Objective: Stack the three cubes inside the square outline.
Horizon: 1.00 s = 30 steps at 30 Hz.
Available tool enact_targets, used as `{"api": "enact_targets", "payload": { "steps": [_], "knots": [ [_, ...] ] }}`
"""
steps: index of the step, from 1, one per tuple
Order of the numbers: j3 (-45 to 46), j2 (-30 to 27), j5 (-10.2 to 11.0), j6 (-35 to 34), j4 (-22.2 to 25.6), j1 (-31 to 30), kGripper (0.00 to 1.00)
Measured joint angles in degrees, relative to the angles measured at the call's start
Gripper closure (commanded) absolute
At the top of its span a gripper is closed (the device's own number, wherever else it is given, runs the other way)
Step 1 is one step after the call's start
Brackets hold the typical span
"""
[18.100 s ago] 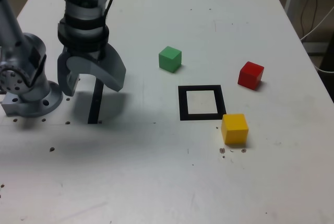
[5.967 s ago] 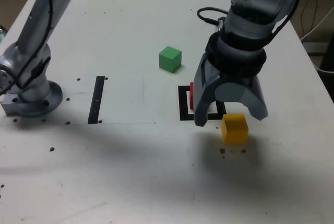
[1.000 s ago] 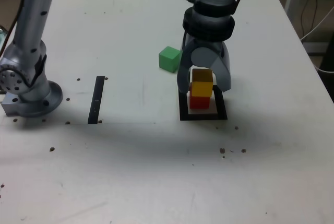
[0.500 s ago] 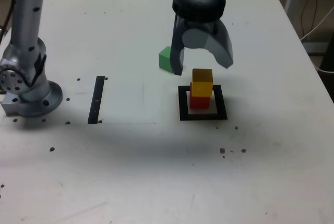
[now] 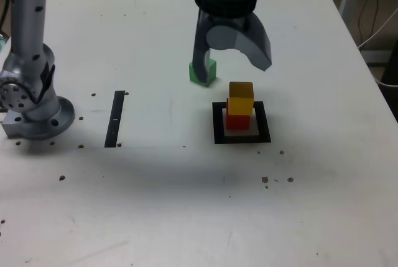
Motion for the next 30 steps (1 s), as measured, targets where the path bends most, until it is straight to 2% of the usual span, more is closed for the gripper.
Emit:
{"api": "enact_targets", "payload": {
  "steps": [18,30],
  "knots": [
    [5.2,-0.2,1.0,9.3,-2.4,14.4,0.01],
    [6.7,2.0,0.5,13.9,-5.4,18.9,0.01]
  ]
}}
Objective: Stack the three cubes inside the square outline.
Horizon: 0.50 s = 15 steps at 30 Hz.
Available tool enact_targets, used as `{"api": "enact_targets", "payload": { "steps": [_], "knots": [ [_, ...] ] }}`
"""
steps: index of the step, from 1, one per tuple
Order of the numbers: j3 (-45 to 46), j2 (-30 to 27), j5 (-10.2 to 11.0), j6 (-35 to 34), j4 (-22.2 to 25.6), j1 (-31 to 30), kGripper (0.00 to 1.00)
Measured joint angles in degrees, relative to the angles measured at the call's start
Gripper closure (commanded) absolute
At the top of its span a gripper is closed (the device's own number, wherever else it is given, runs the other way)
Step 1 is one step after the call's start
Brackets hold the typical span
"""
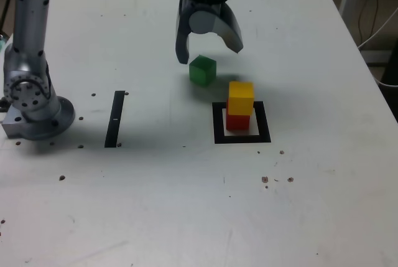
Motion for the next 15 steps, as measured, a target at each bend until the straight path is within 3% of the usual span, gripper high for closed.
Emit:
{"api": "enact_targets", "payload": {
  "steps": [5,11,15],
  "knots": [
    [0.1,0.3,-0.1,5.8,-0.4,2.1,0.01],
    [-0.7,0.3,1.9,17.0,-1.6,2.3,0.01],
    [0.5,0.3,2.0,24.5,-3.8,2.6,0.01]
  ]
}}
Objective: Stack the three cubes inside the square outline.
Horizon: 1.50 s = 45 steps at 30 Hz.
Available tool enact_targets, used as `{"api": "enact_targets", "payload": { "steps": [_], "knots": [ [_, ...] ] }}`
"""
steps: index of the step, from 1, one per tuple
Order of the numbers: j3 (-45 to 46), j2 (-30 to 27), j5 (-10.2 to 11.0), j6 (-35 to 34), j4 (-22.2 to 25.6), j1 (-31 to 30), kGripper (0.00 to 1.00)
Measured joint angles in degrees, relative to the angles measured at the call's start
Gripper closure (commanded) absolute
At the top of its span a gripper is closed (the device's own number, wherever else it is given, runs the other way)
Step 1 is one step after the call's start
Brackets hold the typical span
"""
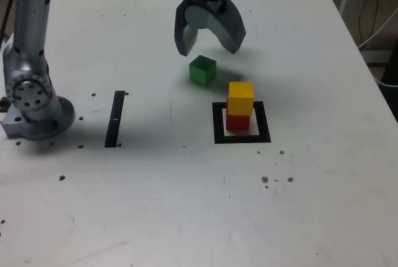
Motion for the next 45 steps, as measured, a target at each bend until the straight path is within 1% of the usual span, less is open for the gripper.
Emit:
{"api": "enact_targets", "payload": {
  "steps": [4,9,18,24,28,31,33,34,35,38,40,42,45],
  "knots": [
    [1.7,0.0,-0.4,7.0,-1.3,0.4,0.01],
    [2.8,0.1,-0.6,9.6,-2.1,0.7,0.01],
    [4.0,0.5,-1.9,9.9,-3.6,1.0,0.01],
    [6.0,1.9,-2.6,9.2,-6.1,1.0,0.03],
    [6.8,2.4,-3.3,8.9,-7.6,1.0,0.07],
    [7.3,2.8,-3.5,8.5,-8.1,1.0,0.12],
    [7.4,2.9,-3.5,8.0,-8.2,1.0,0.18],
    [7.4,2.9,-3.4,7.7,-8.2,1.0,0.22],
    [7.4,2.9,-3.1,7.2,-8.2,1.0,0.28],
    [7.4,3.0,-1.8,5.2,-8.2,1.0,0.44],
    [7.4,3.0,-1.3,4.7,-8.4,1.0,0.53],
    [7.4,3.0,-1.0,4.5,-8.9,0.9,0.58],
    [7.4,3.0,-0.8,4.5,-9.5,0.6,0.59]
  ]
}}
